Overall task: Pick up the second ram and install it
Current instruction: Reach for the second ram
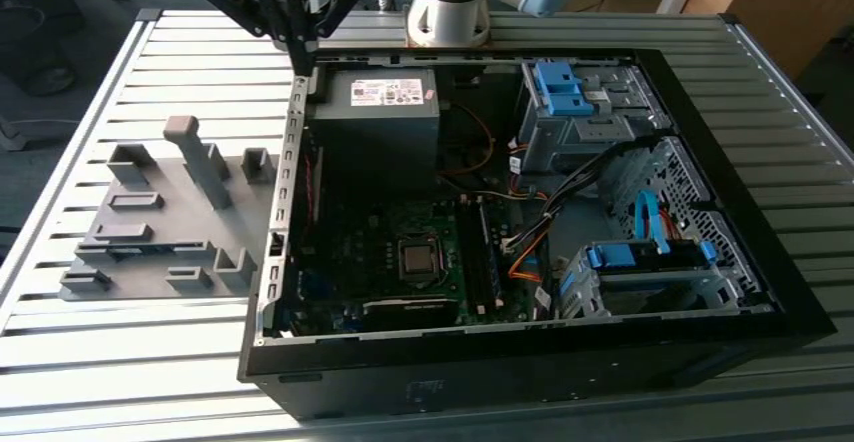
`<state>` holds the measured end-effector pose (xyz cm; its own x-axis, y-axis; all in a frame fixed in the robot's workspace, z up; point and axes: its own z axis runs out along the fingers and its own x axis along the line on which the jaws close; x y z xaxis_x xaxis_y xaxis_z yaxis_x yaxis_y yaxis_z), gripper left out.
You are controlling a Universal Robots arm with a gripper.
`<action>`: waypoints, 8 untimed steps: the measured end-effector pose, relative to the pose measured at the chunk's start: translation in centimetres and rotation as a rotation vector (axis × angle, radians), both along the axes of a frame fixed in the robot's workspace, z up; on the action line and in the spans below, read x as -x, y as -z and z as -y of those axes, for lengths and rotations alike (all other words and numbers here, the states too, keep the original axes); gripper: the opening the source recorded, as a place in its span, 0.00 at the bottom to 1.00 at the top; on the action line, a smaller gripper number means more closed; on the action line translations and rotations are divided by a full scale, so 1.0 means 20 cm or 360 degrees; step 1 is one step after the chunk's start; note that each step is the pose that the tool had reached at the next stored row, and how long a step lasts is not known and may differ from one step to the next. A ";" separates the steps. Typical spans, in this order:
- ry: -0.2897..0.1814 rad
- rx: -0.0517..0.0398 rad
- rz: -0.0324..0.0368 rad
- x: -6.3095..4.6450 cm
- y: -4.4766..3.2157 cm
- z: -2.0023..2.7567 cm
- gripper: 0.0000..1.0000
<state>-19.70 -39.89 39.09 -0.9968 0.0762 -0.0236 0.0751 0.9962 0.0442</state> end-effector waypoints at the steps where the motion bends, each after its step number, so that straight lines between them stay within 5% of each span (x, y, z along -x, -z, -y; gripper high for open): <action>1: 0.0000 0.0000 0.0000 0.00 0.000 0.000 0.11; 8: 0.0000 0.0000 0.0000 0.01 0.001 0.000 0.11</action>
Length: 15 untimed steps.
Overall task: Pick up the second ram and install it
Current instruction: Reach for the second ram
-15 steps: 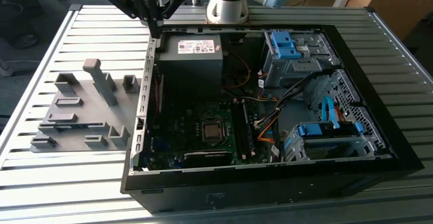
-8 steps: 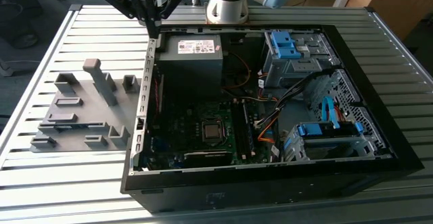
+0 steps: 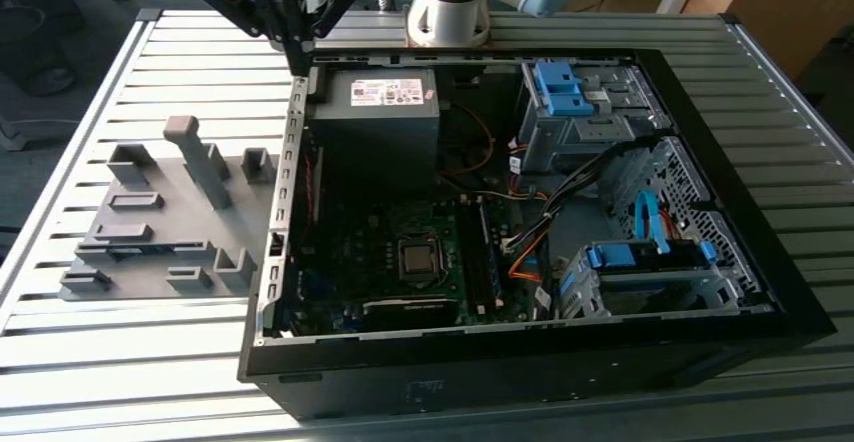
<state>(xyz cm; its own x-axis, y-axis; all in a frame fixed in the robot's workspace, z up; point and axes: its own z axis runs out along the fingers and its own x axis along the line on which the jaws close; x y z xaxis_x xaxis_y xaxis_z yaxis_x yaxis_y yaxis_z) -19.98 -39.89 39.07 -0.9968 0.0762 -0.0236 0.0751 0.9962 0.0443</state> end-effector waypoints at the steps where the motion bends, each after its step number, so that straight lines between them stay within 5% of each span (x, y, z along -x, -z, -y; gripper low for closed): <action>1: 0.0000 0.0000 0.0000 0.00 0.000 0.000 0.11; 15: 0.0000 0.0000 0.0000 0.04 0.002 0.000 0.11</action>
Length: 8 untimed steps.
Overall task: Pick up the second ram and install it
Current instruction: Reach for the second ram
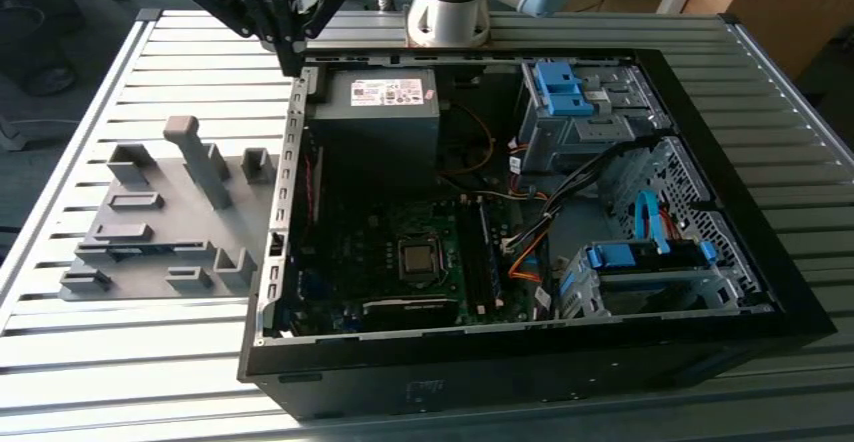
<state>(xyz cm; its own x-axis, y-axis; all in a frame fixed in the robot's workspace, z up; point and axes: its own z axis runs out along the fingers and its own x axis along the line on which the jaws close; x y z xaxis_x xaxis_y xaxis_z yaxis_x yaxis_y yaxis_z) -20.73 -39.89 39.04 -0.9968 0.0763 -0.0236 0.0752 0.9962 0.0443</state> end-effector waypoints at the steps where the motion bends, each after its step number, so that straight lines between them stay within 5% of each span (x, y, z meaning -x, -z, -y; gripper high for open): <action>1: 0.0000 0.0000 0.0000 0.00 0.000 0.000 0.11; 8: 0.0000 0.0000 0.0000 0.03 0.001 0.000 0.11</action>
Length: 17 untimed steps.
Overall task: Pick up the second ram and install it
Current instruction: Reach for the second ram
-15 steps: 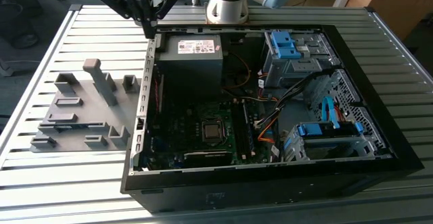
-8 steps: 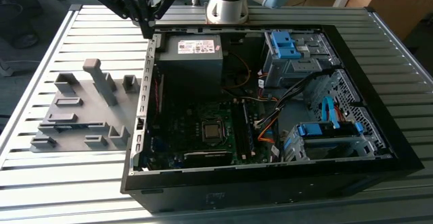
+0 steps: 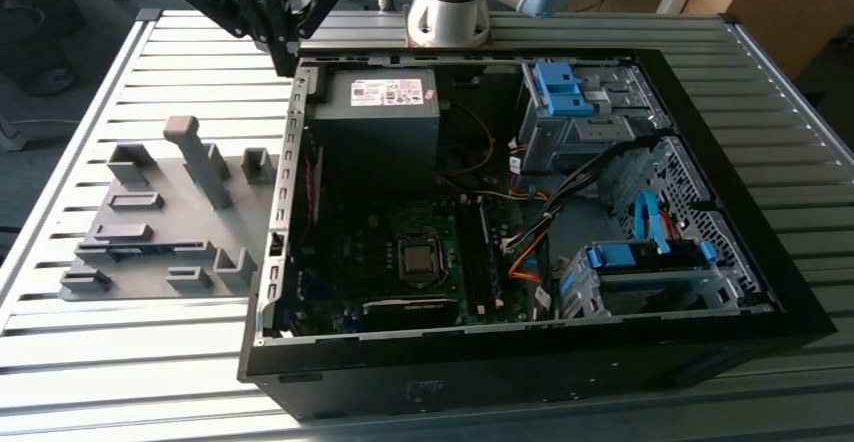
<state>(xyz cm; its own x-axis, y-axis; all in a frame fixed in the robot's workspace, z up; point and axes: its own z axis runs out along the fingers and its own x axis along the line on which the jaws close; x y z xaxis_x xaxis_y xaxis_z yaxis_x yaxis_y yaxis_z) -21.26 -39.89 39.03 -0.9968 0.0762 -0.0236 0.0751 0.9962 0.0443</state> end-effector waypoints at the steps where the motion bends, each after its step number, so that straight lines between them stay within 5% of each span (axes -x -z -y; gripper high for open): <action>1: 0.0000 0.0000 0.0000 0.00 0.000 0.000 0.11; 17: 0.0000 0.0000 0.0000 0.06 0.002 0.000 0.11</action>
<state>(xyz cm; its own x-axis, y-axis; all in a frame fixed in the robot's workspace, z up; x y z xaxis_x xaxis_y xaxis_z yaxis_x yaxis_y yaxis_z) -22.38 -39.89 39.00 -0.9968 0.0762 -0.0237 0.0751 0.9962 0.0443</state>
